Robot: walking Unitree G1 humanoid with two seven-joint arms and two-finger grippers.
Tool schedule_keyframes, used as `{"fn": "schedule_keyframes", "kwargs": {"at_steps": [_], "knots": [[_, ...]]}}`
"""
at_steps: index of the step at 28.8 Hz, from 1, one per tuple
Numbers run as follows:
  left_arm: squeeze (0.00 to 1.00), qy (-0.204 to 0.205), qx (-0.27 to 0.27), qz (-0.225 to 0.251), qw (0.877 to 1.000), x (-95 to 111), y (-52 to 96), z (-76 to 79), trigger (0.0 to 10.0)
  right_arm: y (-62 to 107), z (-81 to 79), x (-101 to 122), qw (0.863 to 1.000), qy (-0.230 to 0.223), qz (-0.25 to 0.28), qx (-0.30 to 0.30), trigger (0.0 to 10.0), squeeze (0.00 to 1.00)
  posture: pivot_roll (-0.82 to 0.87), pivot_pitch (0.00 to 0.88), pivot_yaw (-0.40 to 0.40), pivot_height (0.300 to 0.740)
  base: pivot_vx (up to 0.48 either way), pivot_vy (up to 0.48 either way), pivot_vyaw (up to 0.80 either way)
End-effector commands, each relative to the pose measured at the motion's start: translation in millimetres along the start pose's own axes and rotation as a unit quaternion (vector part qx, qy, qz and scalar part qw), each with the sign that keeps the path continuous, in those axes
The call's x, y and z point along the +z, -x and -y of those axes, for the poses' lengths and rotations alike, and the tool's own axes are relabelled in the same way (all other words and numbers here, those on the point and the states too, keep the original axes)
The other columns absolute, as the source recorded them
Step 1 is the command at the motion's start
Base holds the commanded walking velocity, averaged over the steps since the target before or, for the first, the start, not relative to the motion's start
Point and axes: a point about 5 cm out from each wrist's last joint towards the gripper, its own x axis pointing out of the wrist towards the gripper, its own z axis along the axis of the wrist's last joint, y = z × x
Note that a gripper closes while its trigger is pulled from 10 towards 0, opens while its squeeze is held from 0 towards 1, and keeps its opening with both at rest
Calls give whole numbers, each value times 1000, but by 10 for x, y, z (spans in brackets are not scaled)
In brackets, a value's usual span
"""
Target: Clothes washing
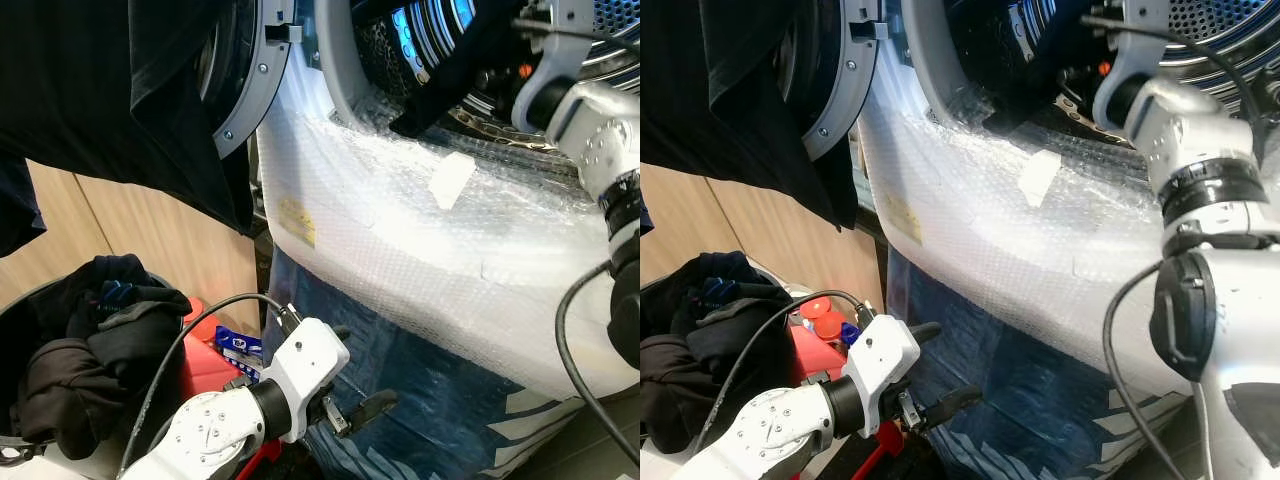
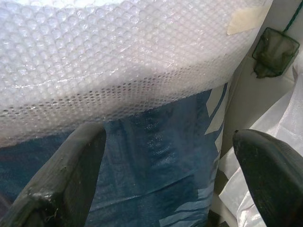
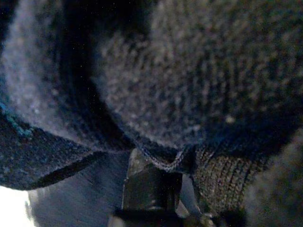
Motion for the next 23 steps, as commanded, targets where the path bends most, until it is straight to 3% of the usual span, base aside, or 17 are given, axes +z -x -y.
{"fn": "schedule_keyframes", "kwargs": {"at_steps": [1,7,9,13,16,20,23], "knots": [[0,1,-4,9,1000,43,13,55,10000,-14,-35,137,999,0,14,-29,10000,0,70,0,-111,740,0,0,0],[0,6,-1,10,1000,44,5,79,10000,-45,-51,151,995,-8,8,-102,10000,0,73,0,-119,740,0,0,0],[0,9,1,9,1000,43,13,100,10000,-38,-18,186,987,-1,15,-159,10000,0,74,0,-124,740,0,0,0],[0,15,5,9,1000,45,25,123,10000,-30,8,155,977,17,-7,-211,10000,0,75,20,-131,740,0,0,0],[0,26,5,8,1000,39,42,190,10000,-5,50,182,960,37,-1,-277,10000,0,75,46,-144,740,0,0,0],[0,39,6,9,999,45,51,255,10000,3,66,153,951,53,-10,-305,10000,0,75,69,-156,740,0,0,0],[0,65,8,9,998,43,82,370,10000,-51,-30,96,953,84,-22,-291,10000,0,76,114,-180,740,0,0,0]]}}
